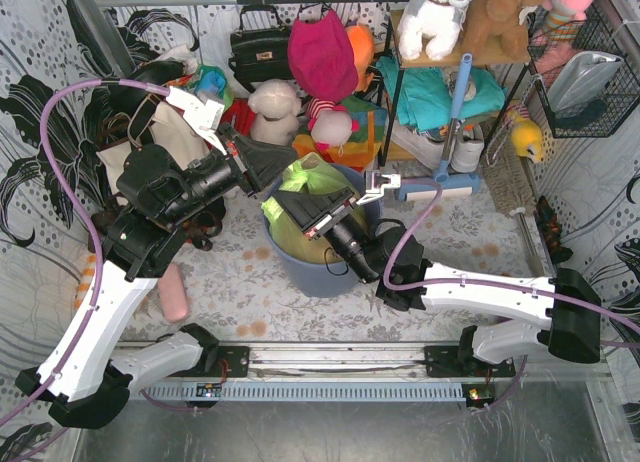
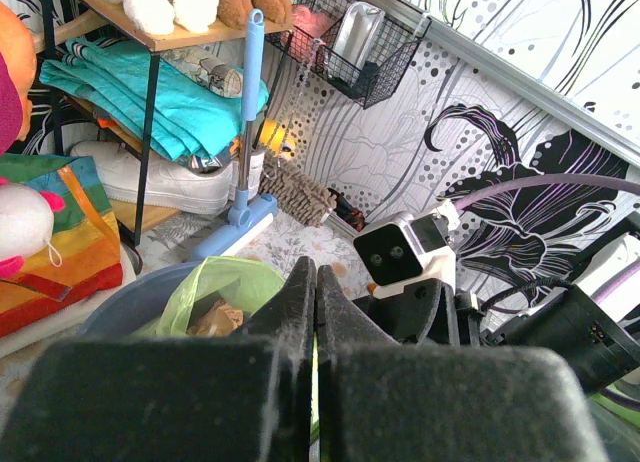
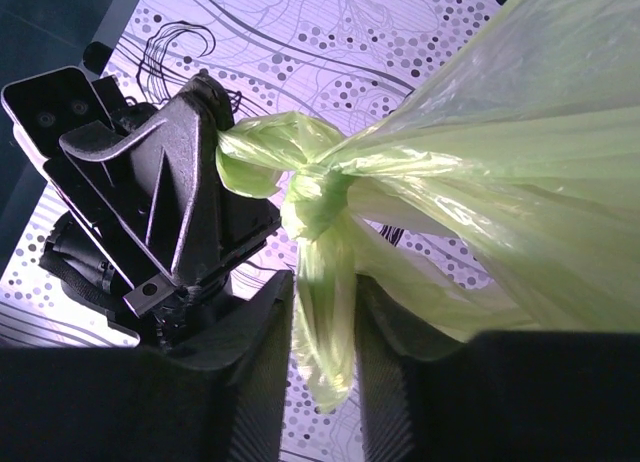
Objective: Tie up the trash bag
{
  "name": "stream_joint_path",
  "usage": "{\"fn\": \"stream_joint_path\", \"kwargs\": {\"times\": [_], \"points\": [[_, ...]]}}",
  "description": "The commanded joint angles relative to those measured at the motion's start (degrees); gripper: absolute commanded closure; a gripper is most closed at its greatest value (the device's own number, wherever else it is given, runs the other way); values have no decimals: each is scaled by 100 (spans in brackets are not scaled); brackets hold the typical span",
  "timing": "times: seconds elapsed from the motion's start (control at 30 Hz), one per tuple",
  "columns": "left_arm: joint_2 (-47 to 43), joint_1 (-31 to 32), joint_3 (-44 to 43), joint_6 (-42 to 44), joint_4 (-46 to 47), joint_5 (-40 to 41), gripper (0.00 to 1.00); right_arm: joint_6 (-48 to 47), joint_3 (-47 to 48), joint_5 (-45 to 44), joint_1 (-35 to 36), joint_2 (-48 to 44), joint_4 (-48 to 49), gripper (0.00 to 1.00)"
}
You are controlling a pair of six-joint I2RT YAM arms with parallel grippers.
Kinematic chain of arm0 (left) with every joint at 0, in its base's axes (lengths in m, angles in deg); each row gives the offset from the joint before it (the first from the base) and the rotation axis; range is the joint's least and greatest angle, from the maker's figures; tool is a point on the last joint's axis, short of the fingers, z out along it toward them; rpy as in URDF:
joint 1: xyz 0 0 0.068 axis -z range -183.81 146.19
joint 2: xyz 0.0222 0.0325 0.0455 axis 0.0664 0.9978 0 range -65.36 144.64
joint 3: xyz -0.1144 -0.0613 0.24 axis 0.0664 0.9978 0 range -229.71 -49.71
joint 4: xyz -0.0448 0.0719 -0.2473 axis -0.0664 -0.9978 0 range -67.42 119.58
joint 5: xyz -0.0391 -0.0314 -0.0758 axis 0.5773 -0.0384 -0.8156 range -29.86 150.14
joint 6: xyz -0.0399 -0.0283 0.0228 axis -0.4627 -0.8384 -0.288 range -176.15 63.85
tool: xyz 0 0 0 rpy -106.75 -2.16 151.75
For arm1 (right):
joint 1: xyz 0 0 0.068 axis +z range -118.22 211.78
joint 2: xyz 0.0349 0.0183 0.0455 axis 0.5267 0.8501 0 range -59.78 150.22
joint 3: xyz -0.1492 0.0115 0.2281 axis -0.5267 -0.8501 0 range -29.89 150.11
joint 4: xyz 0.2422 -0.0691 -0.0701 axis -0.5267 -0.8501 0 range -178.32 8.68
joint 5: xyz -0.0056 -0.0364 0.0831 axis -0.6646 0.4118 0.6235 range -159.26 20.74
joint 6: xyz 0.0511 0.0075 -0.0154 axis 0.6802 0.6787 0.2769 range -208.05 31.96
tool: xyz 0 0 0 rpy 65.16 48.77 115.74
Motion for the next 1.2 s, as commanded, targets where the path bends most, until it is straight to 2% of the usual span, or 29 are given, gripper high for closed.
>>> {"fn": "stream_joint_path", "kwargs": {"times": [0.0,0.07,0.4,0.77,1.0,1.17], "points": [[-61,15,-16,50,279,-30,100,-96,197,97,-31,-33,116,84],[-67,15,-8,49,276,-16,100,-144,173,131,-35,-70,84,100],[-21,15,66,122,346,98,100,-194,112,318,-36,-261,-293,100],[265,15,176,416,687,401,100,-2,-168,923,-33,-697,-978,100],[503,15,174,563,955,695,100,-46,-190,1299,-31,-966,-1729,100],[678,14,133,710,1011,860,100,-406,-32,1666,-33,-1206,-2554,100]]}}
